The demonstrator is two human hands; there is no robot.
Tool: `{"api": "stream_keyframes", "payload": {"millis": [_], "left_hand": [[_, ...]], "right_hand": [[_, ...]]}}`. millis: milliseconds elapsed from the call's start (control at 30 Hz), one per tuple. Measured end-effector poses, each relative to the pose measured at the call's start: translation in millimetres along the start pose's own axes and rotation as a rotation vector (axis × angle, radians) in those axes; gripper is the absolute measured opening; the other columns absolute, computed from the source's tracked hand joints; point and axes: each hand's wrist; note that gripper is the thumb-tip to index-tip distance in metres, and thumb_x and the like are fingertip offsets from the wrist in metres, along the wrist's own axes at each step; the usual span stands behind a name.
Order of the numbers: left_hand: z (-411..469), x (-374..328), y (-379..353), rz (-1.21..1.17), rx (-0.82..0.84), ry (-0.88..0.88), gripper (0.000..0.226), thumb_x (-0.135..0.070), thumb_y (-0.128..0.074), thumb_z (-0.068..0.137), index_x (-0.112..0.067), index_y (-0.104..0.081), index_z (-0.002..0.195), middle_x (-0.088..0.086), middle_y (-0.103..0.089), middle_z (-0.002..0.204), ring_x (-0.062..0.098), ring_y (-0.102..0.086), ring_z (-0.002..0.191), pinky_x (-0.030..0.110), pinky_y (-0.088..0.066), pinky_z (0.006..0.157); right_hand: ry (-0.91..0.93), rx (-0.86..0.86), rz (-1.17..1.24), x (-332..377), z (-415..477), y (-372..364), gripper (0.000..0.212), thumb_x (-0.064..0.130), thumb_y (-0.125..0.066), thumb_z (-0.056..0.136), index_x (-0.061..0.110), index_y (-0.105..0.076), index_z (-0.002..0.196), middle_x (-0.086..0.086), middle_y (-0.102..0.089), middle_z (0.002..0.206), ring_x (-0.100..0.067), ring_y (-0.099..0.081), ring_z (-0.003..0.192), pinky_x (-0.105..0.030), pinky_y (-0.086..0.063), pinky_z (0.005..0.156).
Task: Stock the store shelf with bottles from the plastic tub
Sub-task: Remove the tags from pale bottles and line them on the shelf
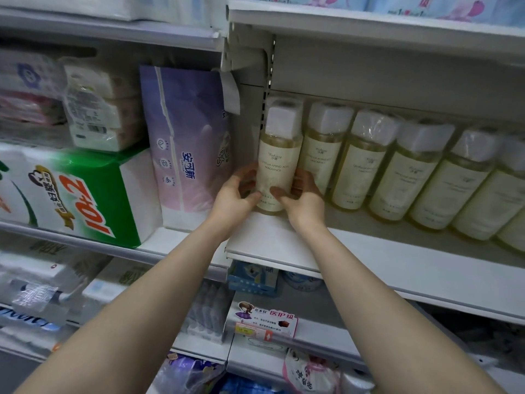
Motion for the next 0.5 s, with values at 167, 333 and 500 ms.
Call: {"api": "stream_keyframes", "payload": {"millis": [167, 333, 500], "left_hand": [[0, 0, 0, 0.024, 0.004, -0.001, 0.061, -0.011, -0.060, 0.076, -0.029, -0.049, 0.133, 0.006, -0.064, 0.128, 0.018, -0.062, 0.119, 0.047, -0.049, 0.103], [-14, -2, 3, 0.156, 0.006, -0.036, 0.050, 0.001, -0.064, 0.089, -0.013, -0.051, 0.135, 0.003, -0.064, 0.122, 0.015, -0.061, 0.116, 0.031, -0.048, 0.105], [-43, -7, 10, 0.181, 0.002, -0.083, 0.044, 0.006, -0.062, 0.090, -0.018, -0.056, 0.127, -0.005, -0.062, 0.120, 0.008, -0.060, 0.111, 0.017, -0.046, 0.099]], "right_hand": [[-0.008, 0.020, -0.017, 0, -3, 0, 0.062, 0.034, -0.079, 0.083, 0.020, -0.050, 0.136, -0.003, -0.068, 0.124, -0.021, -0.065, 0.109, -0.035, -0.054, 0.092], [0.004, 0.006, -0.094, 1, -20, 2, 0.067, 0.032, -0.076, 0.086, 0.016, -0.045, 0.143, -0.008, -0.065, 0.127, -0.024, -0.062, 0.115, -0.040, -0.052, 0.098], [0.027, -0.037, -0.128, 9, -49, 2, 0.048, 0.019, -0.067, 0.092, 0.015, -0.051, 0.137, -0.006, -0.063, 0.126, -0.022, -0.060, 0.115, -0.039, -0.050, 0.099]]}}
Point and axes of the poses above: each hand's wrist, its own z-axis towards the middle knuckle, its own y-axis out of the back of the hand, x = y × z
